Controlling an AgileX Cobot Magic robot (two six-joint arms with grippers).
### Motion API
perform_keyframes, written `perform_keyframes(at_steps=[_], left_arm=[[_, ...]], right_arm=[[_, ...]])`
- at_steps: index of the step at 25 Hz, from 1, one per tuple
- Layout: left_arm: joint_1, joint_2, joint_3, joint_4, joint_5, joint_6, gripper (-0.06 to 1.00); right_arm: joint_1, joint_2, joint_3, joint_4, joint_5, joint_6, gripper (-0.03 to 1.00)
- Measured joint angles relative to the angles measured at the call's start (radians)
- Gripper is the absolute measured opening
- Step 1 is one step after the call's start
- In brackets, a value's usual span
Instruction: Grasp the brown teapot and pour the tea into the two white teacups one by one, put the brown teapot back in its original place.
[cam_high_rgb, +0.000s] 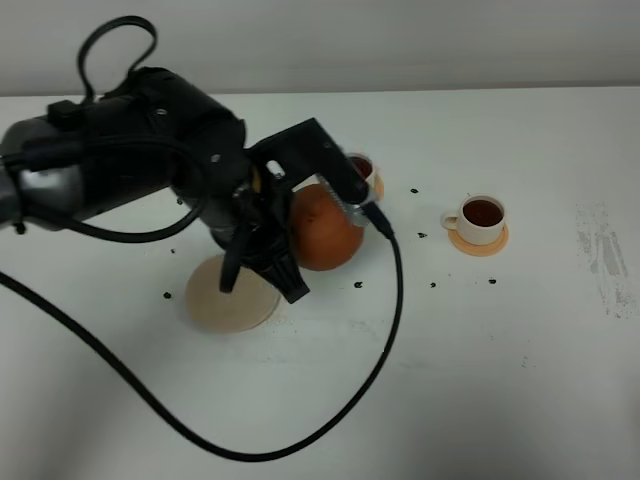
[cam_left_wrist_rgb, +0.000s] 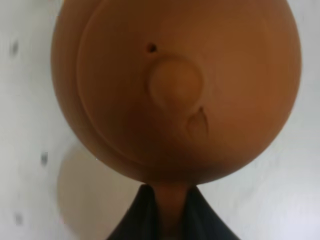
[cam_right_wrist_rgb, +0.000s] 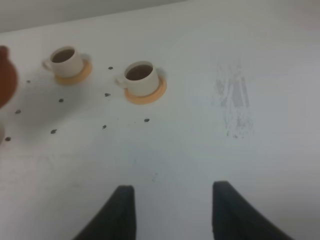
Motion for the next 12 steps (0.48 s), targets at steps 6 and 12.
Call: perform_keyframes(at_steps=[6,12], left_arm=[[0.093,-0.123,0.187,-0.002,0.001,-0.072,0.12],[0.131,-0.129,0.276,-0.023,-0.044,-0.101,0.12]], right_arm=[[0.0,0.0,0.0,0.0,0.0,0.0,0.38],[0.0,0.0,0.0,0.0,0.0,-0.001,0.38]])
